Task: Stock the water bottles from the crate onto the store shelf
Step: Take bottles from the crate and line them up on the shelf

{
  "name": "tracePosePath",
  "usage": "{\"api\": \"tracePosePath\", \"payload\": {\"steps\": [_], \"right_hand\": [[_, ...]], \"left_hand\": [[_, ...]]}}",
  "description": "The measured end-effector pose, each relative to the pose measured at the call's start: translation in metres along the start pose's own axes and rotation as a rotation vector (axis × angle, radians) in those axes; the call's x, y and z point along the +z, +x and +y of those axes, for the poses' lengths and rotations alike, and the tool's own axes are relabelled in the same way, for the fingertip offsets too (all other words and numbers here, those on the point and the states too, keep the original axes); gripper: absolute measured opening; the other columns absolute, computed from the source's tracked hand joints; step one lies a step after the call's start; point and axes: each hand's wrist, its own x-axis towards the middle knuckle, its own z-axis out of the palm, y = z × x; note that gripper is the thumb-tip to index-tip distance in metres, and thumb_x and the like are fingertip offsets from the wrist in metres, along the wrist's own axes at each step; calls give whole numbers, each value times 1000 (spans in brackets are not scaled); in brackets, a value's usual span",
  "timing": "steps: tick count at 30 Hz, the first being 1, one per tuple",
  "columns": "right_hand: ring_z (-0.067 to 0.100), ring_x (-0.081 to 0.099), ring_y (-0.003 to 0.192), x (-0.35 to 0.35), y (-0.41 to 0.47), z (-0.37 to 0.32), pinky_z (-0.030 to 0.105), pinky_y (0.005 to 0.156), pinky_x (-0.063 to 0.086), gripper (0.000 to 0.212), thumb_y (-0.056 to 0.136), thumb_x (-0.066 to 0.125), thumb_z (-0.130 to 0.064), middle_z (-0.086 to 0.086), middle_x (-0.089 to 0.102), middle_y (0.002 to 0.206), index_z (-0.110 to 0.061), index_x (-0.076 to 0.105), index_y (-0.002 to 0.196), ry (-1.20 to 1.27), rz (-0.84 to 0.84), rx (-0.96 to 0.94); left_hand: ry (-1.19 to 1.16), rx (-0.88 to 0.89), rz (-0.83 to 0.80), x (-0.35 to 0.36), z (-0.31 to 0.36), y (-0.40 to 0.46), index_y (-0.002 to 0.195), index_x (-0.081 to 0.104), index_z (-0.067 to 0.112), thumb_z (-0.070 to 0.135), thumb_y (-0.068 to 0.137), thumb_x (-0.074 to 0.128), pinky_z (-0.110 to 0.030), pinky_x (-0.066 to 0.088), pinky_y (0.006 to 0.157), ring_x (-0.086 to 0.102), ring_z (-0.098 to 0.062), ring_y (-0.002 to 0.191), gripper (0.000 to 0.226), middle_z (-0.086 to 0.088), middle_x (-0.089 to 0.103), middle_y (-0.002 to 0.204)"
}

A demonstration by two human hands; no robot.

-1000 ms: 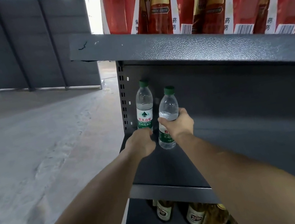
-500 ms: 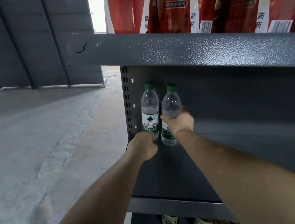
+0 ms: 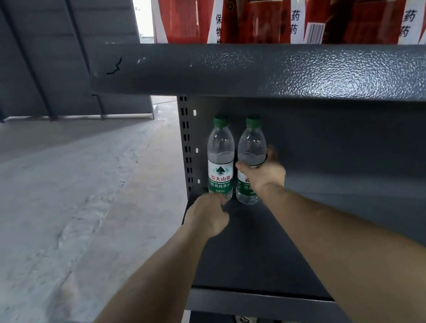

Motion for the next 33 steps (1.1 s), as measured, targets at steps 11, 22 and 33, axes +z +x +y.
{"api": "tracePosePath", "payload": {"steps": [11,22,33], "right_hand": [[26,49,129,-59,-27,23,32,105,42,89,78,76,-51,10,51,140,-7,36,144,-108,-120,116],[25,55,118,-204,-107,93,26,86,37,62,91,59,-52,5,58,129,-14,45,138,-92,-98,231],[27,62,108,-324,-229,177,34,94,49,54,92,57,-52,4,66,108,-14,50,130,-82,-157,217]], "left_hand": [[-73,12,-24,17,31,-30,135,55,20,21,94,57,-36,46,103,55,-25,124,41,-4,56,138],[-71,66,26,59,124,-135,128,60,19,22,93,60,-36,50,98,60,-24,115,35,-4,62,128],[-43,19,-24,153,193,-295,126,61,21,26,90,64,-36,53,91,63,-25,105,36,-4,65,118]]}}
